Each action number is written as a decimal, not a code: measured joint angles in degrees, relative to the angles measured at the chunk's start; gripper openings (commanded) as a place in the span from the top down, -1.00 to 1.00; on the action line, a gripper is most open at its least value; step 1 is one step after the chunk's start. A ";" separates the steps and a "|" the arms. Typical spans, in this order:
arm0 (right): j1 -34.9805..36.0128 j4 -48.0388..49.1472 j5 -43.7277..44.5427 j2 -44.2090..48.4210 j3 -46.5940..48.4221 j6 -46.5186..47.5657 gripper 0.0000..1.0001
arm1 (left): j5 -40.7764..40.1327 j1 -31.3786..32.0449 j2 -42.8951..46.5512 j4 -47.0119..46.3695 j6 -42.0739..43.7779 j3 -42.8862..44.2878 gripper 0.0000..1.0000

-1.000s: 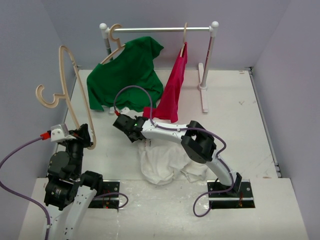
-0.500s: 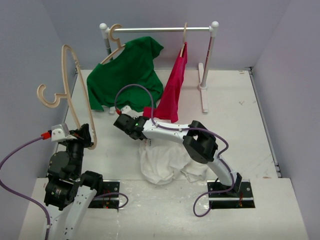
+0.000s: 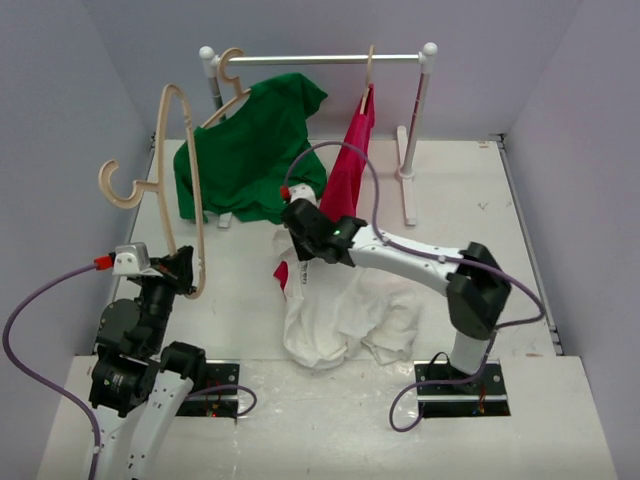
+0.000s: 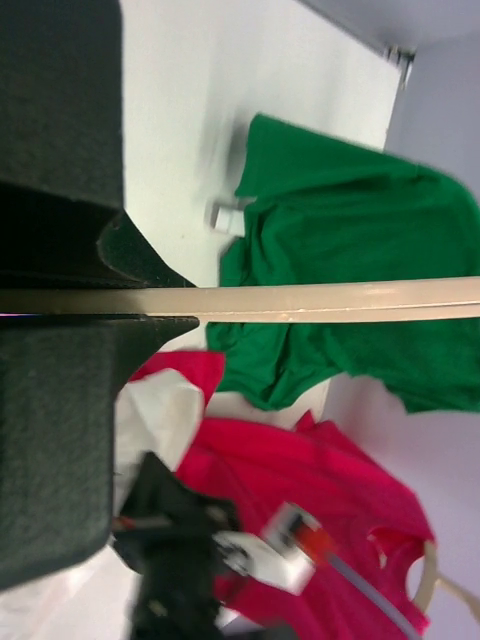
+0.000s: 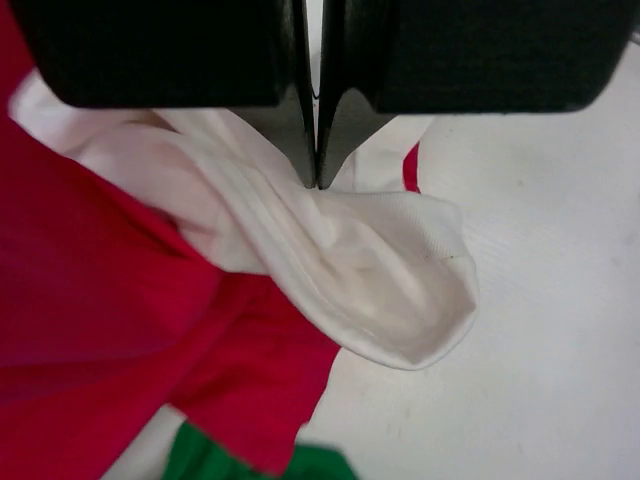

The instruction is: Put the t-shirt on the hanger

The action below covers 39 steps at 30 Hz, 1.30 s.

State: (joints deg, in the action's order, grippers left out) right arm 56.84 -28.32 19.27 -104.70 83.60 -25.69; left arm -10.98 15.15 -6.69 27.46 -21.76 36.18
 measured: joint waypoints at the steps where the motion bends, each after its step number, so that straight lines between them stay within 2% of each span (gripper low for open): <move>1: -1.10 0.52 -0.19 2.87 -0.83 -0.17 1.00 | 1.52 0.01 -0.67 -0.01 -0.11 0.00 1.00; 7: -5.94 4.42 0.68 15.92 -6.20 -0.56 1.00 | 12.18 0.02 -3.60 -0.28 -0.29 -0.02 1.00; 10: -7.55 4.63 0.67 20.64 -10.12 -0.68 1.00 | 20.67 0.03 -5.97 -0.50 -0.40 0.04 1.00; 14: -10.43 4.60 0.60 22.94 -12.06 -0.64 1.00 | 33.51 0.03 -10.08 -0.12 -1.90 0.09 1.00; 19: -13.18 4.75 0.03 22.98 -12.97 -0.64 1.00 | 41.97 0.09 -9.07 4.52 -3.17 0.93 1.00; 29: -16.35 4.85 -1.24 22.96 -13.13 -0.19 1.00 | 43.13 2.99 -7.10 17.01 -4.65 2.34 1.00; 39: -17.52 5.51 -3.25 24.85 -13.13 0.32 1.00 | 39.44 3.68 -6.57 26.05 -4.79 2.95 1.00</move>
State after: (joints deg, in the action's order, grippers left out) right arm 39.33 -22.81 16.02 -79.84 70.48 -25.37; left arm 28.46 18.83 -13.26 53.51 -26.55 39.13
